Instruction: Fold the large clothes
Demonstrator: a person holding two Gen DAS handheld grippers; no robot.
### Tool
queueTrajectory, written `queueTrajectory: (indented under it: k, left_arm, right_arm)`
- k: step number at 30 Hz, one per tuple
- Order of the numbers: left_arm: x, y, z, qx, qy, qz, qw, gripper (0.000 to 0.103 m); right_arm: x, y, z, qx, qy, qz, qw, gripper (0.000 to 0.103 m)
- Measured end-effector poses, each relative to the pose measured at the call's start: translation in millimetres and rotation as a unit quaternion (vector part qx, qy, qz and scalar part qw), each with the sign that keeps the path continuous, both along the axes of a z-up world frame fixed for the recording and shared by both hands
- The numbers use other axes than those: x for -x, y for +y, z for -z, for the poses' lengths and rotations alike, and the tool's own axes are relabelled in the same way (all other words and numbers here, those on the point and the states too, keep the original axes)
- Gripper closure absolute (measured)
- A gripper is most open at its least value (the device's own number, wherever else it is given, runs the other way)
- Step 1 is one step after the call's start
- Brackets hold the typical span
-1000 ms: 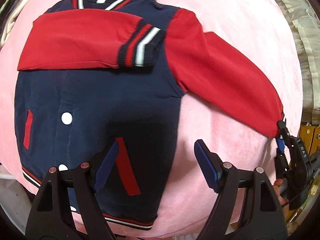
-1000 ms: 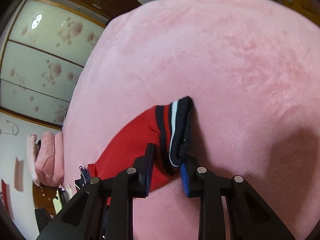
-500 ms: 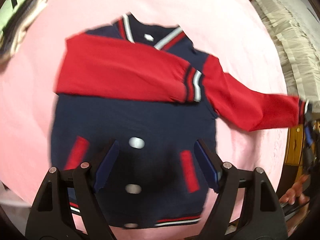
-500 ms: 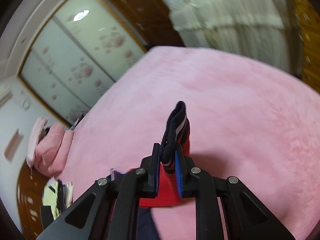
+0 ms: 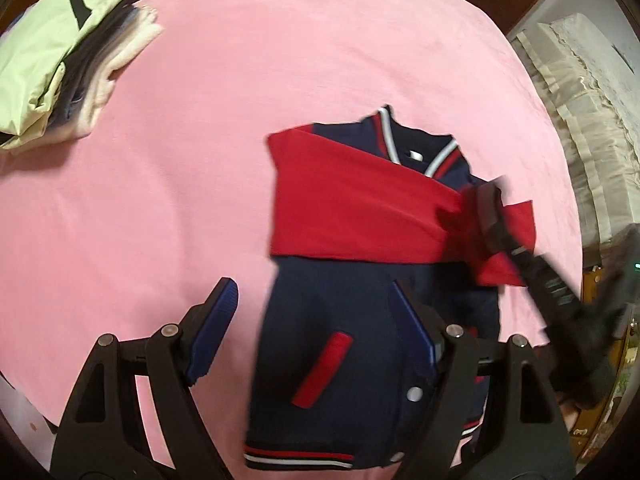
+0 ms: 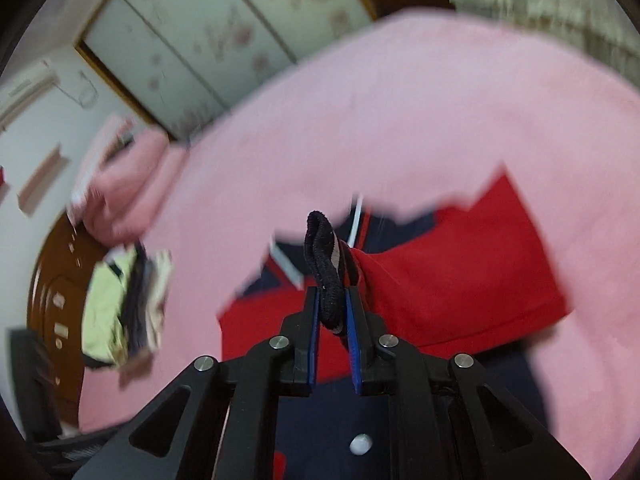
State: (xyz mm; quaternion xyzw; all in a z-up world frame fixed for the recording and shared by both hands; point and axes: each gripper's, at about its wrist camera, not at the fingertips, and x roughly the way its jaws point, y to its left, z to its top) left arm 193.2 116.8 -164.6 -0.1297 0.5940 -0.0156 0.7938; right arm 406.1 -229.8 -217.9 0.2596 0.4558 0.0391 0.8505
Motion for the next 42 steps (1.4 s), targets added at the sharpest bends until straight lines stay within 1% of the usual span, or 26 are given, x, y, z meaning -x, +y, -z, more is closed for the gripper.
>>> queueTrajectory:
  k: [1, 2, 3, 4, 5, 6, 8, 10, 12, 13, 14, 16, 20, 22, 25, 27, 29, 33, 34, 35, 36, 38, 39, 40, 41, 42]
  left_arm:
    - [-3, 4, 4, -0.001, 0.001, 0.0, 1.0, 0.028]
    - [-6, 7, 9, 0.0, 0.001, -0.001, 1.0, 0.028]
    - [-6, 11, 10, 0.004, 0.001, -0.001, 1.0, 0.028]
    - [-8, 12, 14, 0.011, 0.002, -0.003, 0.9999, 0.028]
    - [-9, 13, 18, 0.02, 0.002, -0.004, 0.9998, 0.028]
    - [-12, 10, 24, 0.029, 0.003, -0.004, 0.9996, 0.028]
    - [-13, 8, 30, 0.049, 0.003, -0.002, 0.9988, 0.028]
    - [-13, 2, 33, 0.068, 0.005, 0.004, 0.9977, 0.028]
    - [-16, -9, 38, 0.094, 0.009, 0.013, 0.9955, 0.028]
    - [-16, -14, 40, 0.103, 0.01, 0.016, 0.9945, 0.028]
    - [-18, -22, 43, 0.117, 0.011, 0.022, 0.9929, 0.028]
    - [-21, -36, 49, 0.132, 0.016, 0.027, 0.9907, 0.028]
    - [-28, -68, 70, 0.158, 0.038, 0.028, 0.9864, 0.032]
    - [-32, -81, 82, 0.173, 0.05, 0.016, 0.9836, 0.038]
    - [-37, -94, 98, 0.182, 0.054, -0.005, 0.9818, 0.041]
    - [-41, -102, 109, 0.171, 0.06, -0.016, 0.9834, 0.044]
    - [-44, -111, 116, 0.145, 0.059, -0.021, 0.9875, 0.05]
    - [-46, -132, 120, 0.105, 0.051, -0.024, 0.9929, 0.05]
    - [-46, -137, 119, 0.095, 0.048, -0.022, 0.9941, 0.053]
    - [-45, -140, 117, 0.089, 0.045, -0.02, 0.9948, 0.056]
    - [-44, -145, 116, 0.088, 0.043, -0.018, 0.9951, 0.066]
    - [-43, -157, 114, 0.071, 0.042, -0.021, 0.9964, 0.069]
    - [-43, -162, 113, 0.06, 0.039, -0.019, 0.9972, 0.077]
    - [-42, -168, 110, 0.049, 0.033, -0.016, 0.9981, 0.083]
    - [-41, -174, 106, 0.038, 0.022, -0.014, 0.9989, 0.085]
    - [-41, -177, 102, 0.035, 0.013, -0.012, 0.9992, 0.093]
  right_arm:
    - [-5, 6, 11, -0.007, 0.019, -0.009, 1.0, 0.081]
    - [-13, 14, 26, -0.025, 0.051, -0.021, 0.998, 0.069]
    - [-14, 18, 35, -0.038, 0.068, -0.023, 0.997, 0.063]
    - [-15, 19, 44, -0.051, 0.077, -0.02, 0.996, 0.054]
    - [-15, 20, 46, -0.056, 0.076, -0.014, 0.995, 0.045]
    - [-11, 20, 48, -0.055, 0.074, -0.01, 0.996, 0.041]
    - [7, 18, 46, -0.041, 0.063, -0.004, 0.997, 0.027]
    - [22, 14, 39, -0.027, 0.048, 0.001, 0.998, 0.023]
    - [33, 0, 38, -0.012, 0.04, 0.004, 0.999, 0.022]
    - [53, -9, 33, -0.006, 0.038, 0.004, 0.999, 0.021]
    - [72, -20, 22, 0.007, 0.035, 0.003, 0.999, 0.021]
    - [84, -44, 20, 0.045, 0.034, -0.001, 0.998, 0.02]
    - [97, -67, 21, 0.102, 0.037, -0.012, 0.994, 0.019]
    - [104, -79, 26, 0.117, 0.037, -0.016, 0.992, 0.019]
    - [105, -95, 37, 0.125, 0.043, -0.021, 0.991, 0.019]
    - [105, -104, 43, 0.129, 0.043, -0.028, 0.99, 0.019]
    - [104, -111, 46, 0.138, 0.038, -0.036, 0.989, 0.019]
    - [96, -118, 60, 0.161, 0.038, -0.061, 0.984, 0.019]
    - [95, -120, 64, 0.171, 0.042, -0.069, 0.982, 0.019]
    - [94, -121, 67, 0.176, 0.044, -0.073, 0.981, 0.019]
    - [93, -123, 70, 0.179, 0.045, -0.077, 0.98, 0.019]
    - [91, -125, 77, 0.183, 0.051, -0.083, 0.978, 0.019]
    - [90, -126, 81, 0.184, 0.054, -0.083, 0.978, 0.019]
    - [91, -128, 83, 0.182, 0.054, -0.082, 0.978, 0.019]
    - [91, -130, 84, 0.18, 0.054, -0.081, 0.979, 0.019]
    - [92, -131, 85, 0.178, 0.054, -0.08, 0.979, 0.019]
